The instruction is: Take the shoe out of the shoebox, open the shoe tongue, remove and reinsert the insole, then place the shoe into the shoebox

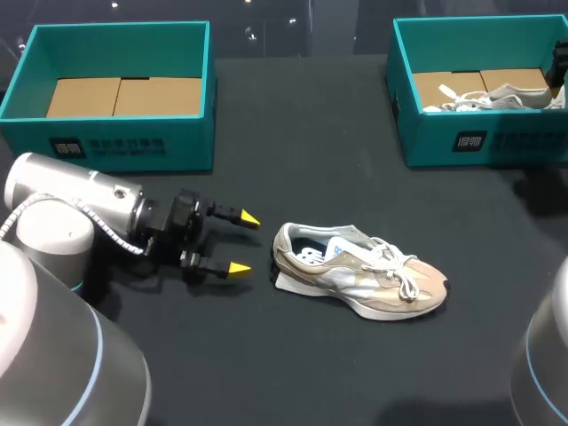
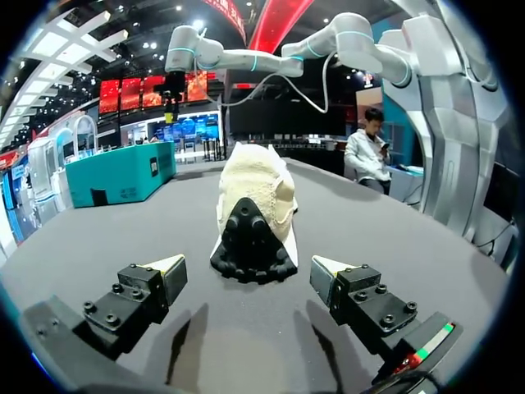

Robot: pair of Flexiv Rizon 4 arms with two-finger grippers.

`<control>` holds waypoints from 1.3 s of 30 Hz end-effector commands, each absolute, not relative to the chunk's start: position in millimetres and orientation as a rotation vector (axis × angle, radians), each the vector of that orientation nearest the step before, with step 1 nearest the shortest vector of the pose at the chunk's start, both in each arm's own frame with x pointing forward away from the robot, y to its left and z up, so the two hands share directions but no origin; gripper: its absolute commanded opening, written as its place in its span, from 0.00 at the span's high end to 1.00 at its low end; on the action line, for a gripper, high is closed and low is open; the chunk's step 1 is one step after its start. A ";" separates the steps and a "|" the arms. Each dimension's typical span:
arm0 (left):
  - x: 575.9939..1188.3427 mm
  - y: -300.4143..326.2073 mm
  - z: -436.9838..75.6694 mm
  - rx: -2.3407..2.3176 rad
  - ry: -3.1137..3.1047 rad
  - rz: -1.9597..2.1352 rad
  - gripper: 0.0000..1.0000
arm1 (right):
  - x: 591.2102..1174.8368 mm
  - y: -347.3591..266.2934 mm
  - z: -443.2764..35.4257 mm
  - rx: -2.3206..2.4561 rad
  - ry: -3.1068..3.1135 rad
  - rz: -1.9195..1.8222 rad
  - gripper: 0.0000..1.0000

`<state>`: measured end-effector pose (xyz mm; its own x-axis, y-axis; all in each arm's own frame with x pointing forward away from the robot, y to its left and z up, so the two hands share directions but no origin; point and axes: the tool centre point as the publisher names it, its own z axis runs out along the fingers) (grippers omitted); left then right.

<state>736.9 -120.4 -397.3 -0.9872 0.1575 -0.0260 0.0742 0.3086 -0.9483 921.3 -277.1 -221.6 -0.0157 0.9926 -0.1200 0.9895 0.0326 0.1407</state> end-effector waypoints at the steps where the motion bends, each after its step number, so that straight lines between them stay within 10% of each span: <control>1: 741.4 -135.6 -402.8 -0.241 -2.475 1.788 0.00 | 920.3 -277.0 -221.8 2.064 2.114 0.026 0.00; 39: 723.2 -197.5 -406.3 -0.299 -2.360 1.780 0.00 | 920.3 -277.0 -221.8 2.064 2.114 0.026 0.00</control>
<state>722.0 -191.7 -402.6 -0.9658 0.2589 0.0139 0.0582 0.2687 -0.9615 921.3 -277.1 -221.6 -0.0157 0.9926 -0.1200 0.9895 0.0327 0.1407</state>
